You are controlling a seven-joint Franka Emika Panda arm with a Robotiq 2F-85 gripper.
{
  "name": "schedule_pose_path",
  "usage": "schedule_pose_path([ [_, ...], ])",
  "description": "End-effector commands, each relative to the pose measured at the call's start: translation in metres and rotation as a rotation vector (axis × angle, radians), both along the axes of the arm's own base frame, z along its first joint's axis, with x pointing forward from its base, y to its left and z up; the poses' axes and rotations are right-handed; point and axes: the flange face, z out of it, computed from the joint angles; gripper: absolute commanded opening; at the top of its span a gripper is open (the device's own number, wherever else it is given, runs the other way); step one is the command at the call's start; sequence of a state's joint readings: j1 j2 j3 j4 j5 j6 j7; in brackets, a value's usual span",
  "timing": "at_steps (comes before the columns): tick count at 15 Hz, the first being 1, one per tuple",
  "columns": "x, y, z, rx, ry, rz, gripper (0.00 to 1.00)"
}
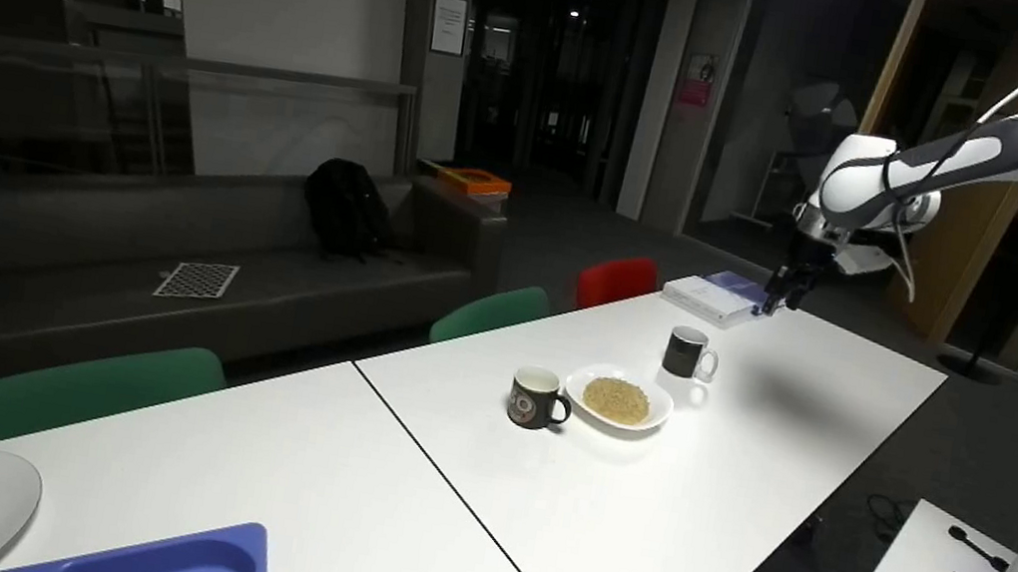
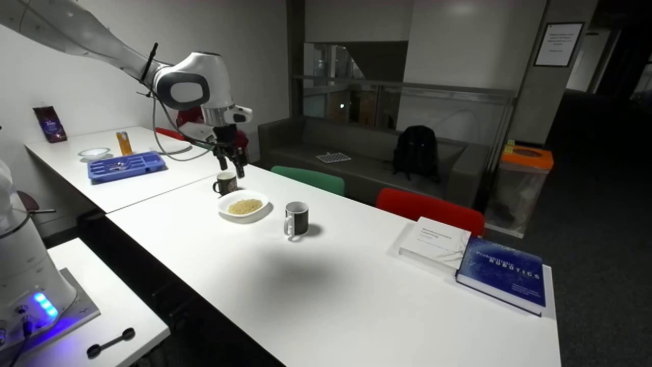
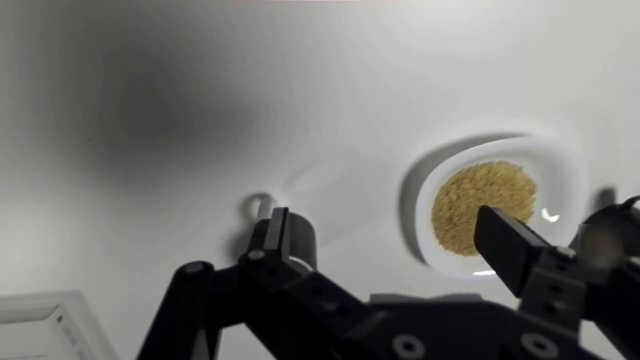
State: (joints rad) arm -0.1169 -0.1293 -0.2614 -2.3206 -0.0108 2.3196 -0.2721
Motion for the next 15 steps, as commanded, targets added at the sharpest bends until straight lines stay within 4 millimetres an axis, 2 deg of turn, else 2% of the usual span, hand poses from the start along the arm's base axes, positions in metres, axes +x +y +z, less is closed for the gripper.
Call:
schedule_pose_path([
  [1, 0.012, -0.034, -0.029, -0.159, -0.056, 0.086, 1.0],
  [5, 0.018, -0.072, -0.054, -0.286, -0.108, 0.262, 1.0],
  [7, 0.015, -0.084, -0.06, -0.304, -0.146, 0.338, 1.0],
  [8, 0.015, -0.071, -0.061, -0.273, -0.114, 0.264, 1.0],
  [10, 0.013, -0.08, -0.067, -0.289, -0.12, 0.308, 1.0],
  [13, 0.014, -0.08, -0.066, -0.292, -0.12, 0.317, 1.0],
  [15, 0.019, -0.076, -0.066, -0.243, -0.134, 0.244, 1.0],
])
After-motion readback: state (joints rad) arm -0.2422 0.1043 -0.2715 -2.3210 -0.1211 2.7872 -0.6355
